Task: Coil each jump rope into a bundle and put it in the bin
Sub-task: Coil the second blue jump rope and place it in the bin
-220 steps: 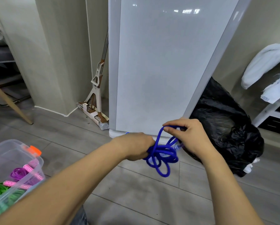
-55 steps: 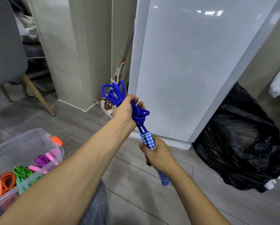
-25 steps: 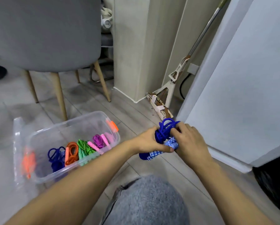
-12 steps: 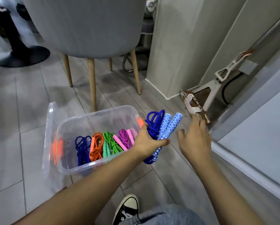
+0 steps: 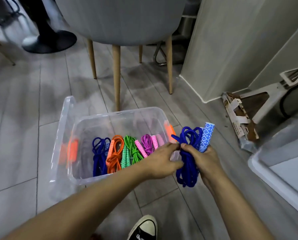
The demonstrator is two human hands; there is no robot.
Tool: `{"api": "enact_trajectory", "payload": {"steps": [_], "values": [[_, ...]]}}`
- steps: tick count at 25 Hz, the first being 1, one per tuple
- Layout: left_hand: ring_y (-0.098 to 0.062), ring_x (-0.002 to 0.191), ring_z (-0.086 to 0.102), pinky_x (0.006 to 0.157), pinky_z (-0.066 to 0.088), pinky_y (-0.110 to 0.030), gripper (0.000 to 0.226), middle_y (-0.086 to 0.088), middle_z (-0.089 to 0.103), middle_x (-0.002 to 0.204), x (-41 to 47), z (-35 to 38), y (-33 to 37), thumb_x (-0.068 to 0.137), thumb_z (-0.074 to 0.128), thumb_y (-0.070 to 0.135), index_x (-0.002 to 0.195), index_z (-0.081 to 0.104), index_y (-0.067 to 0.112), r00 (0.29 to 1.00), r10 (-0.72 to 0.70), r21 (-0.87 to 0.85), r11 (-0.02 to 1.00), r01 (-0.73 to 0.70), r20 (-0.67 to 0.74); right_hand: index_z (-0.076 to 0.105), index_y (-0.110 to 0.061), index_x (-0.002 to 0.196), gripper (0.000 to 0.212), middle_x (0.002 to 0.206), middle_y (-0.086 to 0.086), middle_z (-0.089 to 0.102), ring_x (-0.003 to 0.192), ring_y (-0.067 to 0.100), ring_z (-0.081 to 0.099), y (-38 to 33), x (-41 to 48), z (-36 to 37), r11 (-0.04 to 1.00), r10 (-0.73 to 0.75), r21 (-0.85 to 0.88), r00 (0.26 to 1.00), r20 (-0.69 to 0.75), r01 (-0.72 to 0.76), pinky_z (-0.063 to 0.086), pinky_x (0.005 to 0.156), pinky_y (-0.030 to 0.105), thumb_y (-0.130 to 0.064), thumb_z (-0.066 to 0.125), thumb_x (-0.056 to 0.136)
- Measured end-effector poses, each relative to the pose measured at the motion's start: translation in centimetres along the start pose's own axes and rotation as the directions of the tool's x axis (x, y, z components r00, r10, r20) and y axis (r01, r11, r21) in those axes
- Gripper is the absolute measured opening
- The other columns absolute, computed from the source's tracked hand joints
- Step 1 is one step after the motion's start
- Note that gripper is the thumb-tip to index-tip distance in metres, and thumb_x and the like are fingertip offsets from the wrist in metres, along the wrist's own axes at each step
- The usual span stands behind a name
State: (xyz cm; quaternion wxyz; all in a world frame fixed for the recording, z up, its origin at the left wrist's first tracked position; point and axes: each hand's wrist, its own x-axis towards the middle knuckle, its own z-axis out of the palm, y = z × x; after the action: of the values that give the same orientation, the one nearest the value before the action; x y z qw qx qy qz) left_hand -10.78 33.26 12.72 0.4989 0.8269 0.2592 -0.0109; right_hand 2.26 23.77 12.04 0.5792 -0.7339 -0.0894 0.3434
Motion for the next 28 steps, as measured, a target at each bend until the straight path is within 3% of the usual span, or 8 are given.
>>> {"api": "enact_trajectory", "payload": {"steps": [4,7,10,12,15,19,24,28], "values": [[-0.032,0.104,0.063,0.087,0.05,-0.041,0.03,-0.011,0.067,0.116,2.7,-3.2,-7.3,0.095,0.048,0.019,0.122,0.058,0.011,0.959,-0.05,0.262,0.957,0.126,-0.279,0.069,-0.011,0.104,0.031,0.083,0.01,0.074,0.061,0.017,0.071,-1.4,3.1,3.1,0.996,-0.059,-0.062,0.998,0.011,0.06,0.056,0.057,0.029,-0.014,0.084,0.077],[-0.036,0.116,0.055,0.092,0.047,-0.044,0.037,-0.013,0.058,0.13,5.7,-2.6,-11.8,0.096,0.045,0.021,0.131,0.052,0.014,0.998,-0.04,0.68,0.731,0.067,-0.055,0.067,-0.013,0.104,0.035,0.085,0.006,0.074,0.067,0.017,0.073,-1.5,5.7,7.2,0.969,-0.198,-0.144,0.98,0.018,0.199,0.058,0.061,0.031,-0.018,0.085,0.075],[-0.037,0.145,0.023,0.115,0.026,-0.054,0.051,-0.011,0.031,0.158,8.3,-0.7,-13.3,0.099,0.043,0.021,0.149,0.036,0.016,0.974,-0.084,0.874,0.462,-0.149,0.211,0.06,-0.02,0.109,0.041,0.09,-0.003,0.071,0.076,0.016,0.072,-0.3,7.3,10.8,0.941,-0.273,-0.19,0.96,0.054,0.278,0.06,0.071,0.034,-0.02,0.084,0.076],[-0.039,0.151,0.002,0.116,0.012,-0.066,0.054,-0.011,0.016,0.164,9.8,0.6,-14.9,0.101,0.041,0.022,0.153,0.029,0.015,0.953,-0.131,0.885,0.422,-0.195,0.273,0.056,-0.022,0.113,0.044,0.09,-0.012,0.068,0.08,0.013,0.069,0.9,8.1,12.0,0.923,-0.286,-0.253,0.957,0.057,0.291,0.058,0.078,0.035,-0.023,0.082,0.078],[-0.041,0.15,-0.012,0.108,0.006,-0.078,0.054,-0.003,0.006,0.166,10.6,1.3,-17.7,0.103,0.034,0.039,0.155,0.024,0.028,0.934,-0.236,0.868,0.479,-0.127,0.267,0.053,-0.02,0.122,0.049,0.1,-0.01,0.068,0.091,0.014,0.067,2.5,9.0,13.0,0.897,-0.308,-0.308,0.948,0.075,0.316,0.052,0.081,0.029,-0.022,0.08,0.081],[-0.043,0.15,-0.003,0.107,0.011,-0.077,0.051,-0.002,0.009,0.164,9.9,0.9,-20.3,0.1,0.029,0.053,0.15,0.028,0.042,0.933,-0.294,0.869,0.494,-0.039,0.208,0.049,-0.016,0.125,0.051,0.115,0.002,0.069,0.102,0.023,0.067,4.4,10.0,14.3,0.84,-0.327,-0.422,0.939,0.107,0.34,0.048,0.078,0.028,-0.021,0.078,0.083],[-0.048,0.142,0.022,0.105,0.008,-0.079,0.063,-0.011,0.036,0.152,9.9,1.0,-21.4,0.093,0.039,0.053,0.151,0.027,0.031,0.972,-0.226,0.901,0.432,0.046,0.059,0.049,-0.015,0.125,0.055,0.118,0.006,0.069,0.105,0.028,0.067,6.0,10.5,14.9,0.824,-0.353,-0.453,0.934,0.058,0.34,0.054,0.087,0.037,-0.021,0.079,0.079],[-0.048,0.147,0.009,0.097,-0.006,-0.085,0.06,-0.014,0.011,0.163,10.8,2.4,-21.0,0.098,0.037,0.051,0.154,0.015,0.043,0.94,-0.329,0.964,0.266,0.004,0.087,0.048,-0.015,0.132,0.061,0.123,0.005,0.066,0.111,0.026,0.065,7.2,11.0,15.0,0.782,-0.379,-0.508,0.923,0.071,0.361,0.055,0.092,0.041,-0.023,0.079,0.08]]}}
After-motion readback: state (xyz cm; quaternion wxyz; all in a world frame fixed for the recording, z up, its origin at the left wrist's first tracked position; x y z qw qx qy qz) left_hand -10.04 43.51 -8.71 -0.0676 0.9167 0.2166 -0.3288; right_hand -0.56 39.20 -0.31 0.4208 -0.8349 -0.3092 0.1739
